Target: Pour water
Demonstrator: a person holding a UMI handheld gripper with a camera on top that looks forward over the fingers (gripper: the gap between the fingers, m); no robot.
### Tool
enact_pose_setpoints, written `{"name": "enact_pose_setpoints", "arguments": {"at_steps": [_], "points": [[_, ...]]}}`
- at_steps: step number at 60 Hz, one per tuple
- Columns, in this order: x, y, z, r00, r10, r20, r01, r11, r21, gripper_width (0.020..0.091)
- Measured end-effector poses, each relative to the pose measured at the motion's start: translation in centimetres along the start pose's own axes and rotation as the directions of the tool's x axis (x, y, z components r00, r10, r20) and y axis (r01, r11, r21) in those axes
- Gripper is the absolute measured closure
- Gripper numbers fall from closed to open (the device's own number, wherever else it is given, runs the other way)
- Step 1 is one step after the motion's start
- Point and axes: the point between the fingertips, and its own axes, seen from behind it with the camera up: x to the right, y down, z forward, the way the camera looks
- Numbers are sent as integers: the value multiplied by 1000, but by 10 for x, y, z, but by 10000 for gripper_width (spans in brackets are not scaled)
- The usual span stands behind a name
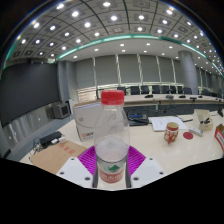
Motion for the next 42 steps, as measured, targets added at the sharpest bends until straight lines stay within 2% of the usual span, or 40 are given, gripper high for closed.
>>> {"name": "enact_pose_setpoints", "arguments": {"at_steps": [7,13,17,23,33,42], "points": [[-5,-63,22,973,212,95,-217,975,50,730],[1,-117,43,884,419,208,-441,895,71,732],[15,-151,66,783,554,283,-590,805,56,732],[43,-187,97,563,747,354,-798,603,-3,734],[112,-208,154,134,914,382,-977,186,-104,733],[174,-190,198,-262,897,357,-962,-213,-172,734]]}}
